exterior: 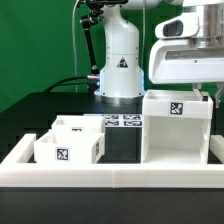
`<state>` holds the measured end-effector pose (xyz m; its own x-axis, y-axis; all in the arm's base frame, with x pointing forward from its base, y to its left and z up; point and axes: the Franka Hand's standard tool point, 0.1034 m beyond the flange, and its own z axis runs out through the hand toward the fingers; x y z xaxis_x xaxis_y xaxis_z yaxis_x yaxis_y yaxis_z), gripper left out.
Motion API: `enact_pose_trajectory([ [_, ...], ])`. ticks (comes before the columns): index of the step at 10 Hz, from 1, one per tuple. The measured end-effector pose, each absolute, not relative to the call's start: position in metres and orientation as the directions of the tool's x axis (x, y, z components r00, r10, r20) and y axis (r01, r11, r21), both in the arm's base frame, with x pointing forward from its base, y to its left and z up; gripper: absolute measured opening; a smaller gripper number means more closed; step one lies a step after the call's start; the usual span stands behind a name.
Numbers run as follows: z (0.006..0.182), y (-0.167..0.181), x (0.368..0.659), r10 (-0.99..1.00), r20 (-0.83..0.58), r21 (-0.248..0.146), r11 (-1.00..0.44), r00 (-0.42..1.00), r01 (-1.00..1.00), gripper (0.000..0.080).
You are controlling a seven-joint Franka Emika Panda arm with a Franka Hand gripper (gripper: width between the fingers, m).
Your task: Assemble drawer
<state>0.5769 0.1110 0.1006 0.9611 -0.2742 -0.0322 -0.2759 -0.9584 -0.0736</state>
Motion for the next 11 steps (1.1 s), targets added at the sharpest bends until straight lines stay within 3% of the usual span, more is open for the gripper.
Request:
enact_pose_trajectory([
  [4,0.101,0.11,0.582,-0.458,-0.041,-0.081,-0.884,0.888,-0.46,0.0038],
  [11,0.101,0.1,0.593,-0.767,-0.078,-0.082,-0.632,0.637,-0.771,0.0038],
])
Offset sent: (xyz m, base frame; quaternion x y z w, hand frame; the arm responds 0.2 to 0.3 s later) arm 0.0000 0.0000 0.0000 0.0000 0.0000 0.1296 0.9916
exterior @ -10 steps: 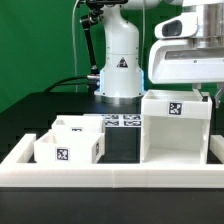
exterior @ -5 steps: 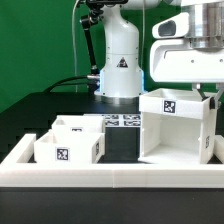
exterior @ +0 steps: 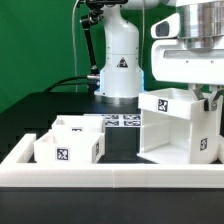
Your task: Assemble drawer
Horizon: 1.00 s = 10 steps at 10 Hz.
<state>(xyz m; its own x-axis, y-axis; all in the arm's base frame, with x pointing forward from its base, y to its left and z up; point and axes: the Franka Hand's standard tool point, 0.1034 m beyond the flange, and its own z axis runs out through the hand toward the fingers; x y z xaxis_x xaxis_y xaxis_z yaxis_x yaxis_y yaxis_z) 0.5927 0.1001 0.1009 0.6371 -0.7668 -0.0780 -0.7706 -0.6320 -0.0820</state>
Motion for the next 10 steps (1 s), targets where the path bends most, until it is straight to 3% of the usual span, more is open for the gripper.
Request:
enact_pose_trajectory([
  [1,0.101,0.099,0.595,-0.801,-0.089,-0.103,-0.584,0.592,-0.805,0.0038],
  [6,0.101,0.098,0.596,-0.925,-0.122,-0.078,-0.353,0.361,-0.932,0.0038],
  [10,0.101,0.094,0.625,-0.973,-0.171,-0.087,-0.139,0.153,-0.986,0.0038],
])
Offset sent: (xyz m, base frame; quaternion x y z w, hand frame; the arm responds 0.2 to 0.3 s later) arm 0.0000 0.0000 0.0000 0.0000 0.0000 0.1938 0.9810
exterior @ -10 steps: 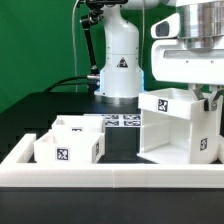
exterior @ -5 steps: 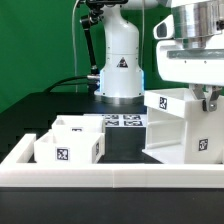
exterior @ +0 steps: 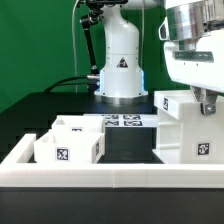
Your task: Assemble drawer
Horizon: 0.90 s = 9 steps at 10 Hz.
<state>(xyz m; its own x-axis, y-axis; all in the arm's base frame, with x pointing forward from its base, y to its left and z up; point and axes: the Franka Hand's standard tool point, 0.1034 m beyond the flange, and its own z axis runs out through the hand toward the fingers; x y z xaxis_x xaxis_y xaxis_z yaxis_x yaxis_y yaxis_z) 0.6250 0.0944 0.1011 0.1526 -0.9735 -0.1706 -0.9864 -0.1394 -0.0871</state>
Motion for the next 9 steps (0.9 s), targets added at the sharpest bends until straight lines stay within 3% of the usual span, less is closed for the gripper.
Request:
enact_pose_trajectory([
  [3,0.101,0.095,0.643,-0.974,-0.168,-0.109,-0.135,0.152,-0.985,0.0038],
  [8,0.101,0.095,0.643,-0.972,-0.167,-0.1,-0.151,0.167,-0.983,0.0041],
  [9,0.101,0.096,0.643,-0.971,-0.166,-0.101,-0.158,0.173,-0.982,0.0261],
])
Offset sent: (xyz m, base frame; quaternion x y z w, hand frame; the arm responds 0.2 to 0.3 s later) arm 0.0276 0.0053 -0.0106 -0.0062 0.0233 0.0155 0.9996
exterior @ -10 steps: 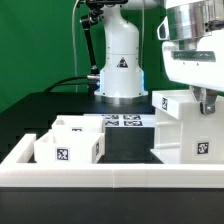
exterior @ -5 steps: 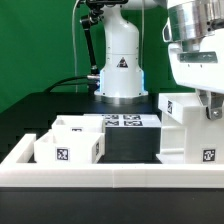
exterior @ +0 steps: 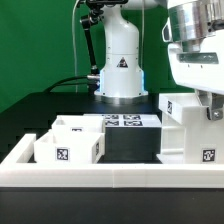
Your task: Assemble drawer
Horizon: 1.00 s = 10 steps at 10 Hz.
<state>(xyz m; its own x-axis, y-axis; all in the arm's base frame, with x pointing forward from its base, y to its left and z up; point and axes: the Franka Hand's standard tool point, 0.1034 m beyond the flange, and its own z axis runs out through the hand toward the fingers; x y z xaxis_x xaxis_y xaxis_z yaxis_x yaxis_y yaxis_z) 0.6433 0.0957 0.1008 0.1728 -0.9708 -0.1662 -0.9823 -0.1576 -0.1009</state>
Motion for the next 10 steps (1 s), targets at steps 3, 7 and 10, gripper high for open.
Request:
enact_pose_trajectory([
  [3,0.115,0.096,0.64,-0.936,-0.16,-0.114,-0.299,0.315,-0.947,0.0569],
  [7,0.138,0.084,0.632,-0.78,-0.132,-0.15,-0.594,0.612,-0.79,0.0645],
  [10,0.136,0.085,0.631,-0.748,-0.126,-0.155,-0.634,0.652,-0.757,0.0649],
])
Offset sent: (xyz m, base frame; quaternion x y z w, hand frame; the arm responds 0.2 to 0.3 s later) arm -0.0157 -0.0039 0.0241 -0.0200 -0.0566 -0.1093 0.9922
